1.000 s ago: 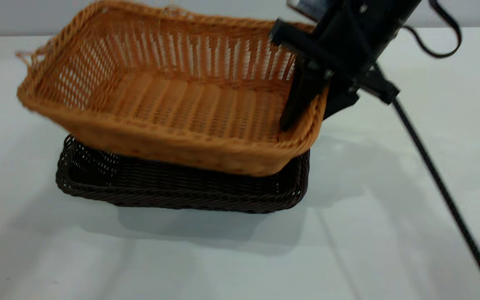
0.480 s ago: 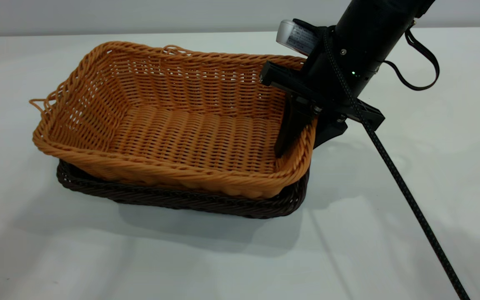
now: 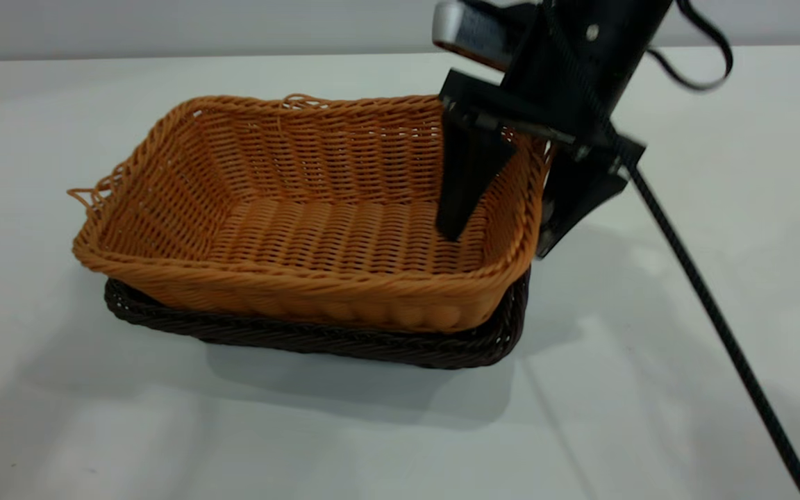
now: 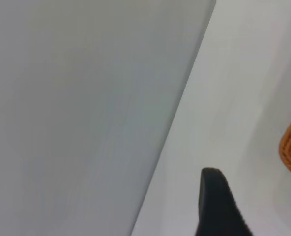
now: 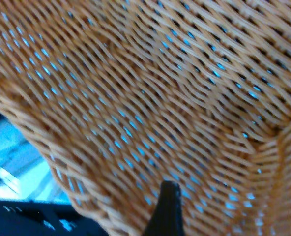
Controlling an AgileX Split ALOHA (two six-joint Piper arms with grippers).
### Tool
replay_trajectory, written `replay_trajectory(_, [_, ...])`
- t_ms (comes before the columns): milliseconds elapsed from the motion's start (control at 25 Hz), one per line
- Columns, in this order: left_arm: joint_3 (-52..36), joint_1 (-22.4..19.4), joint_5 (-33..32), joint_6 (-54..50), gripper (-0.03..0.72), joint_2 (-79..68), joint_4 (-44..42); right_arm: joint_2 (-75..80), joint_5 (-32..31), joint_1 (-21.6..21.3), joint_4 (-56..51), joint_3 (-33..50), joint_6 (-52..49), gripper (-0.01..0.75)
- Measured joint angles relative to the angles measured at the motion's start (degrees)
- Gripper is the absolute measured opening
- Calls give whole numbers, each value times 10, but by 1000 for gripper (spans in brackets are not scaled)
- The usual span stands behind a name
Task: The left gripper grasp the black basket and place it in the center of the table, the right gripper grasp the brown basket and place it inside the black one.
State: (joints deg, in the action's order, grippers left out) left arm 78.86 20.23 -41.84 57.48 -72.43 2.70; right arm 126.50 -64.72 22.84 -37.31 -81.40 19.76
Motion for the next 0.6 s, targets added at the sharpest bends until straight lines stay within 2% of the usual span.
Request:
replay_trajectory(120, [0,0,-20,-10,366,25,20,-1,-30,0,67,-47,-42,595])
replay_trajectory(280, [0,0,-46,-14,366,69,60,-27,-33,0,135,-86,-98,553])
replay_trajectory(600, [0,0,-128,-60,366,175,88,-197,-45,0,143,-90,-152,516])
